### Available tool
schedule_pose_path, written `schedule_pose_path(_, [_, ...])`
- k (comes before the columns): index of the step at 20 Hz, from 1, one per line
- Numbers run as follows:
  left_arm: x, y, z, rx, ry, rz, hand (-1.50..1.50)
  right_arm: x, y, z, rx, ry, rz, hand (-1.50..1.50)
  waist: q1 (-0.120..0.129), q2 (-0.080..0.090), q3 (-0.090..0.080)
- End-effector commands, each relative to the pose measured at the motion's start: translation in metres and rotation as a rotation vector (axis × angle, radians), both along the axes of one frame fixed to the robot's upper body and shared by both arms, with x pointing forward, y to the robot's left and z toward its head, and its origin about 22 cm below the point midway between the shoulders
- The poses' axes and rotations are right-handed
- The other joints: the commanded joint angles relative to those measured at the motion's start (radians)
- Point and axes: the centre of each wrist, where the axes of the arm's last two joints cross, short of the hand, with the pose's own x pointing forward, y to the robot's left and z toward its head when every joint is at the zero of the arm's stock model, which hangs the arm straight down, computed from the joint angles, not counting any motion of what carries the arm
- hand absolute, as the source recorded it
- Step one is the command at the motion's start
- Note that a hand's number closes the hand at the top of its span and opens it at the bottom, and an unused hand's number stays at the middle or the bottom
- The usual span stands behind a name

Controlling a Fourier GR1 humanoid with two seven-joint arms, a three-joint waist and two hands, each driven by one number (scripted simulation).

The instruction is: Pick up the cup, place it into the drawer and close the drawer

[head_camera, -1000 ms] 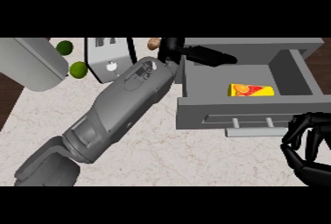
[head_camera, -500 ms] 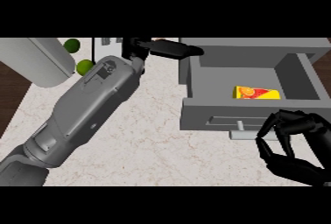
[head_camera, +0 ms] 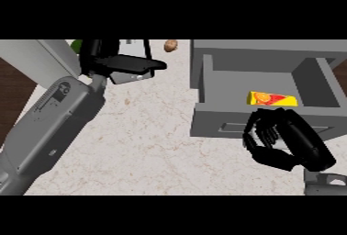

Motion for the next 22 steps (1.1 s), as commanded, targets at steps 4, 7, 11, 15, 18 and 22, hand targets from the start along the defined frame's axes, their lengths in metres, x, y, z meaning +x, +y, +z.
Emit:
schedule_pose_path(4, [-0.028,0.054,-0.02,-0.01,0.002,-0.004,-1.5,0.038,0.012,-0.037,-0.304,-0.018,-0.021,1.5,0.014,0.005,0.0])
schedule_pose_path(7, [-0.034,0.063,-0.033,-0.013,0.012,0.02,-1.5,0.062,0.029,-0.053,-0.388,-0.036,0.005,1.5,0.009,0.01,0.001])
schedule_pose_path(11, [-0.042,0.086,-0.031,-0.03,0.001,0.041,-1.5,0.082,0.034,-0.094,-0.392,-0.011,0.015,1.5,0.0,0.012,0.001])
schedule_pose_path(15, [-0.057,0.098,-0.037,-0.011,0.007,0.026,-1.5,0.116,0.047,-0.096,-0.364,-0.005,-0.01,1.5,0.006,0.013,0.001])
schedule_pose_path(18, [-0.056,0.101,-0.035,-0.018,0.019,0.034,-1.5,0.126,0.023,-0.105,-0.349,0.017,-0.003,1.5,-0.003,0.015,0.002])
schedule_pose_path(22, [-0.069,0.114,-0.044,-0.015,0.009,0.024,-1.5,0.151,0.015,-0.086,-0.357,0.073,-0.015,1.5,0.022,0.021,0.002])
